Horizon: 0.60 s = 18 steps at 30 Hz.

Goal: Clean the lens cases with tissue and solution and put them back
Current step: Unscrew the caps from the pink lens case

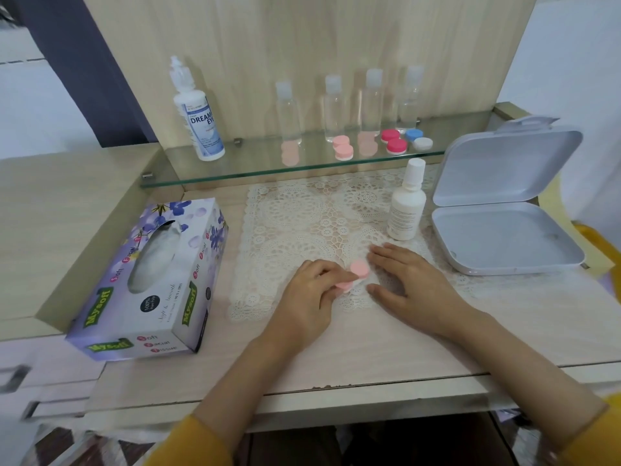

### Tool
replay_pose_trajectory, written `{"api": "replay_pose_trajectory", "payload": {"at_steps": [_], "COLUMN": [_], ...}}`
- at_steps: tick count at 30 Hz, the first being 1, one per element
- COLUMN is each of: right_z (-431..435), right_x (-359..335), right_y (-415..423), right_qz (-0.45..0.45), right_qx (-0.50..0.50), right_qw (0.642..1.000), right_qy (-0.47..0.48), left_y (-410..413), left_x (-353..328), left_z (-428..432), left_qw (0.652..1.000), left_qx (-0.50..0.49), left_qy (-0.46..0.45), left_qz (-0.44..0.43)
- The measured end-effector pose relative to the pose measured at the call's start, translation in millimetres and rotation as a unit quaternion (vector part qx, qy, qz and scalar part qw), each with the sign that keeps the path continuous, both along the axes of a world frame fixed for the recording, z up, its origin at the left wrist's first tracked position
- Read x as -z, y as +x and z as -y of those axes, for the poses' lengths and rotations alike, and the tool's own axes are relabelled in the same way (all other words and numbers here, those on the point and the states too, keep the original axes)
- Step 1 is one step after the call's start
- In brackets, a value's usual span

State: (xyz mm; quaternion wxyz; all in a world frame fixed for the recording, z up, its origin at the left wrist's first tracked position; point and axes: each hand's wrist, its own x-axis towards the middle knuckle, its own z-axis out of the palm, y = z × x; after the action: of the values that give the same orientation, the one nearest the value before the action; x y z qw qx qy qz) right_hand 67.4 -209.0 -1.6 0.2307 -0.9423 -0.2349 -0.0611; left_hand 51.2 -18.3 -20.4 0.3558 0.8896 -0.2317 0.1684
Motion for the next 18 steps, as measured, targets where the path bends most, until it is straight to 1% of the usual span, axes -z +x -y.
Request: {"api": "replay_pose_trajectory", "payload": {"at_steps": [6,13,18], "right_z": [-2.9,-9.8,-12.5], "right_x": [-6.3,0.5,0.9], "right_y": [3.2,1.9,0.7], "right_qz": [-0.002,-0.010,-0.016], "right_qx": [-0.002,-0.012,-0.007], "right_qw": [0.999,0.995,0.995], "right_qy": [0.035,0.095,0.103], "left_y": [1.3,1.5,3.1], "left_x": [-1.9,-4.6,-3.1], "left_z": [-1.6,-0.5,-3.9], "left_qw": [0.999,0.999,0.998], "left_qx": [0.014,-0.014,-0.011], "left_qy": [-0.024,-0.007,-0.023], "left_qz": [-0.023,-0.052,-0.060]}}
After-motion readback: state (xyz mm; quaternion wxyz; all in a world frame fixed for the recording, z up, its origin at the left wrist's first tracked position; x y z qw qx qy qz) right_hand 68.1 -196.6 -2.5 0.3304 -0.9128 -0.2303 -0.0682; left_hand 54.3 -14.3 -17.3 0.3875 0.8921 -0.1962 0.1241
